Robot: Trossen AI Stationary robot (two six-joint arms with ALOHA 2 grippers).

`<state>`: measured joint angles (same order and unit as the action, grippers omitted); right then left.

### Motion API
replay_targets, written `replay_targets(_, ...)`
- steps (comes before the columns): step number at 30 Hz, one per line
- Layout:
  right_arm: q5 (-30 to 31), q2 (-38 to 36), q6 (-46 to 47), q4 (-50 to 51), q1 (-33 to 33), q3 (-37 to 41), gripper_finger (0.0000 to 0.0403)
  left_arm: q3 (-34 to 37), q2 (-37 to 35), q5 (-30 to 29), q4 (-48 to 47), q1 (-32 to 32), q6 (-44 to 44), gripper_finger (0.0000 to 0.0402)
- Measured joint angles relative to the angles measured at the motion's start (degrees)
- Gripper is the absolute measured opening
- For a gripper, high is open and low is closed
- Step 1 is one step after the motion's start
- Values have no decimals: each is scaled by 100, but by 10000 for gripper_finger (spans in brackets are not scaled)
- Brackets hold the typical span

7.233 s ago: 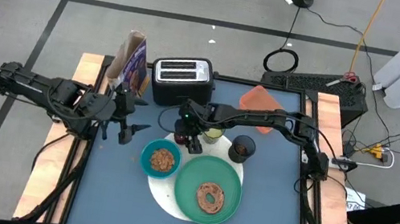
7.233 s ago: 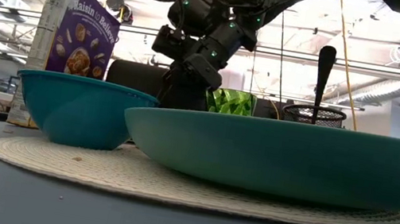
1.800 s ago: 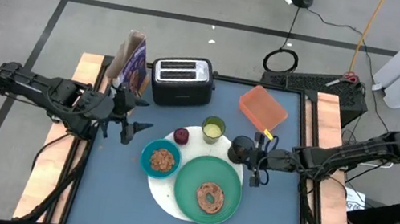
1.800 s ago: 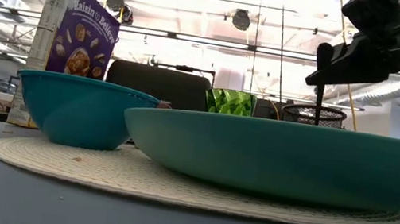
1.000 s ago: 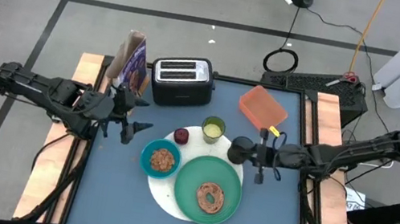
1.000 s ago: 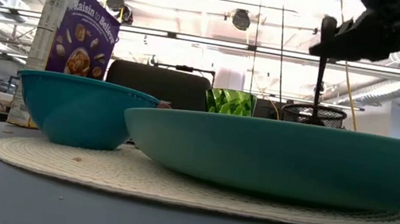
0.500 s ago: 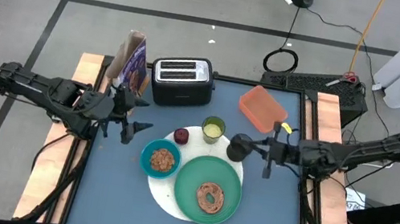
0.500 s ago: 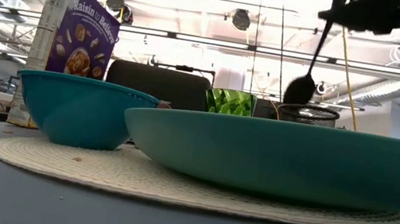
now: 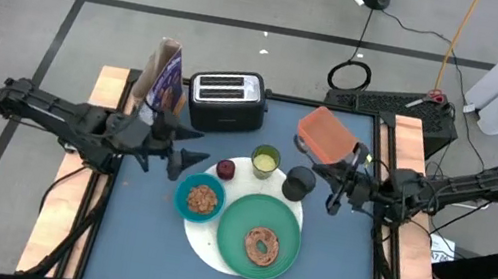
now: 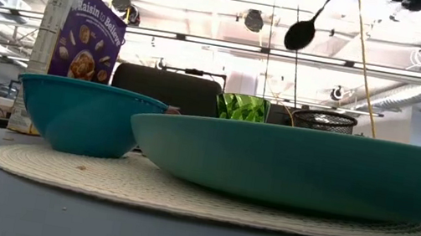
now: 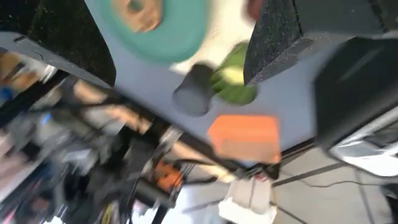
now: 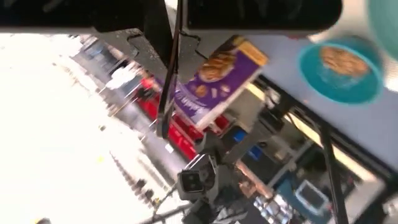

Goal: Arrange a breakfast setting
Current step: Move the black spoon to the middle left of the table

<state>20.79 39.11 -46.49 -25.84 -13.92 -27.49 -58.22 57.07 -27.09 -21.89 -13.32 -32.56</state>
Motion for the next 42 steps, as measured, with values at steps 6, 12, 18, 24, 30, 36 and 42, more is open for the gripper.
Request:
replay_targets(6, -51, 269, -1865, -264, 1, 0, 5, 0, 813, 0, 1825, 45, -646, 358)
replay_targets(12, -597, 785, -3618, -259, 1, 0, 7, 0, 1718, -2, 3458, 182, -1901, 358)
replay_targets(18, -609, 1278, -4457, -299, -1, 0, 8, 0, 2494, -2, 3966, 256, -3205, 358)
replay_targets(24, -612, 1604, -4760, -320, -3, -2, 9, 0, 3153, -2, 4363, 254, -3931, 358)
replay_targets(30, -735, 1873, -4768, -352, -3, -2, 10, 0, 3780, -2, 5403, 272, -4036, 358)
replay_targets(36, -906, 1959, -4742, -349, -5, -2, 10, 0, 4279, -5, 6018, 314, -4148, 342)
replay_targets(42, -1249, 1955, -4741, -448, -8, -3, 10, -2, 4499, -7, 6277, 372, -4150, 297)
